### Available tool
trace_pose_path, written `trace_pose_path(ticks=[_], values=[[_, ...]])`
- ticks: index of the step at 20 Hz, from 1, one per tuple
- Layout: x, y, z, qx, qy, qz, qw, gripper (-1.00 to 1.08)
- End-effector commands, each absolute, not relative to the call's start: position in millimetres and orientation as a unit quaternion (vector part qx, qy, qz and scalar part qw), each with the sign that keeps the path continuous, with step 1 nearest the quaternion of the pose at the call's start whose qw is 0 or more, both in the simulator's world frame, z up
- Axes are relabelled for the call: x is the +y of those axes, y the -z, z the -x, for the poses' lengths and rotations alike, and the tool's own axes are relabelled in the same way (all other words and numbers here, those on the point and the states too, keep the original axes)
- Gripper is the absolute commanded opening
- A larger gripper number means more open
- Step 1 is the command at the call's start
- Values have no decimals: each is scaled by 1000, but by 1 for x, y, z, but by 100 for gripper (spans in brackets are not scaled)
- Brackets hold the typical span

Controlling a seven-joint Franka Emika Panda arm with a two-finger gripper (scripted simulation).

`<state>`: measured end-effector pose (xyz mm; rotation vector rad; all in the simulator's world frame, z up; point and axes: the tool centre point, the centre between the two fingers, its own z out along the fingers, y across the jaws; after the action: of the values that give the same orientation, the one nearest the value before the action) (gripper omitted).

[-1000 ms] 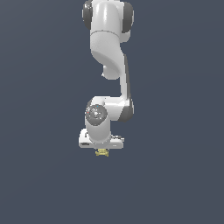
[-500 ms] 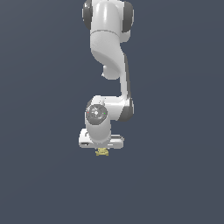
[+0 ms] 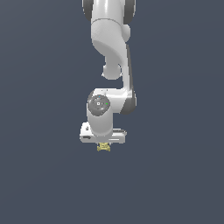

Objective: Pick up the object and move it to a goal position.

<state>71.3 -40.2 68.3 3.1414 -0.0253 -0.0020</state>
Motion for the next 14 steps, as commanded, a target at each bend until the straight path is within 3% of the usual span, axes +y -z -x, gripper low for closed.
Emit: trace_pose_path(ticks=[1, 14], values=[[-36, -81, -65, -8, 0, -1000, 0, -100], [-5, -182, -11, -8, 0, -1000, 0, -100]])
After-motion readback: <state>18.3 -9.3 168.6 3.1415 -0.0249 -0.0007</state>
